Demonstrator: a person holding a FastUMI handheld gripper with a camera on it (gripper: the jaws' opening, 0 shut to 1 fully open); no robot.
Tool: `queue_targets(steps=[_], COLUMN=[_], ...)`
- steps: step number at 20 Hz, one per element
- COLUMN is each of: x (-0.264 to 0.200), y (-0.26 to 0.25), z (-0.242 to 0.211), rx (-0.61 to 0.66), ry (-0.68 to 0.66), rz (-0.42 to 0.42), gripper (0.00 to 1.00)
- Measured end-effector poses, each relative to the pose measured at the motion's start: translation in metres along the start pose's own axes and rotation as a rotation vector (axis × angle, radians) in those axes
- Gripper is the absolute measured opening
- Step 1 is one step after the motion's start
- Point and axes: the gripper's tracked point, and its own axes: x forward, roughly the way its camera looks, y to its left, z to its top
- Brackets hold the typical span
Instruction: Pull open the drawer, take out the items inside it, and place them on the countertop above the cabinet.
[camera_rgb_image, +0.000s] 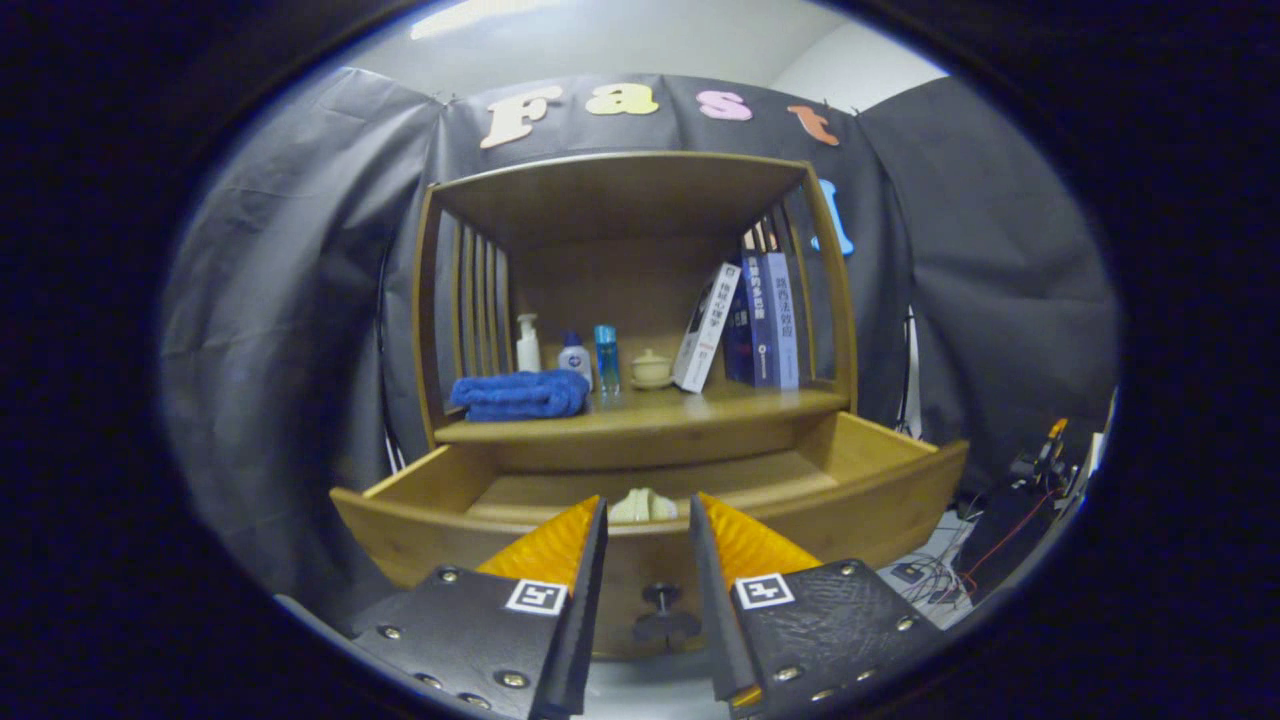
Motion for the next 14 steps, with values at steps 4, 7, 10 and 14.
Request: queue_targets(steps=[4, 7, 10, 14], x=[0.04, 0.073, 0.098, 0.12], y=[0.008, 0.015, 0.024, 0.026], z=[0.015, 0.005, -0.015, -0.049], rx=[-0.007, 0.006, -0.005, -0.03], ry=[0.069, 0.166, 0.299, 0.464], rz=[-0.006, -0.006, 0.011, -0.012], gripper=[0.47, 0.47, 0.47, 0.47])
